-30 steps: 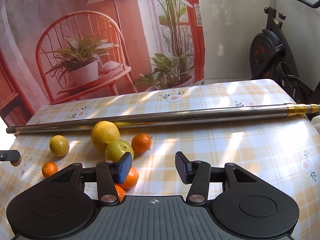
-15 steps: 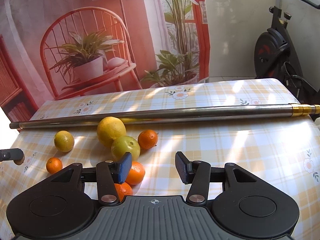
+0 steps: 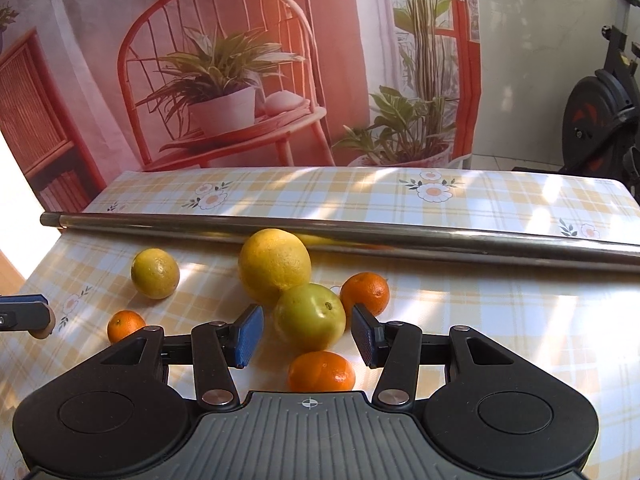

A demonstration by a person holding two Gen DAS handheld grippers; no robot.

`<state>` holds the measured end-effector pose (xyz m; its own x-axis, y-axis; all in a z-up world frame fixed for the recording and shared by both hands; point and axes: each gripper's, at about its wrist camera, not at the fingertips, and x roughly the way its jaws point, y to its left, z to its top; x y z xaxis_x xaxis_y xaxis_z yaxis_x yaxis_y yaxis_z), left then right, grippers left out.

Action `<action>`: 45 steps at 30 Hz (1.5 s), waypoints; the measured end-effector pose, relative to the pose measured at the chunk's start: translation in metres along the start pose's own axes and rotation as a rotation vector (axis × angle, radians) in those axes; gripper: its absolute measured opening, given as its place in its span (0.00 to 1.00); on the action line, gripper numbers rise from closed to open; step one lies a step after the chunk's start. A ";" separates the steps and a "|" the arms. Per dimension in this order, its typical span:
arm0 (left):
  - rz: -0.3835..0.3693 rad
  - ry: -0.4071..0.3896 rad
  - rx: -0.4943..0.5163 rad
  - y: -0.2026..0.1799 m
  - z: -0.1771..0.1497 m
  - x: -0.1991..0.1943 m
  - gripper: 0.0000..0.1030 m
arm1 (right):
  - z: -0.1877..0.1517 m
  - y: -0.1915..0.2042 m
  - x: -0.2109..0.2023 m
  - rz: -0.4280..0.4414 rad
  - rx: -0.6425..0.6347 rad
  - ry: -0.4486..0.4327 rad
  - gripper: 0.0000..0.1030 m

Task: Organize fruits
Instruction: 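Grasp a green grapefruit with the right gripper while the left holds the kiwi, then release the green grapefruit on the white plate with the right gripper while the left carries the kiwi there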

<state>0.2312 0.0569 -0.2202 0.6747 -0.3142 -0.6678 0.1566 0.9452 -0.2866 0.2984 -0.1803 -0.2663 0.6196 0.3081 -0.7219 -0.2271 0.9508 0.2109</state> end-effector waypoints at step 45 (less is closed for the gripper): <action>-0.059 -0.004 0.052 -0.015 -0.029 -0.033 0.25 | -0.022 0.028 -0.070 0.081 0.090 -0.033 0.42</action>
<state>0.1854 0.0505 -0.2140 0.6663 -0.3689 -0.6480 0.2327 0.9285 -0.2893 0.2326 -0.1763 -0.2247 0.6267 0.3834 -0.6784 -0.2101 0.9215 0.3267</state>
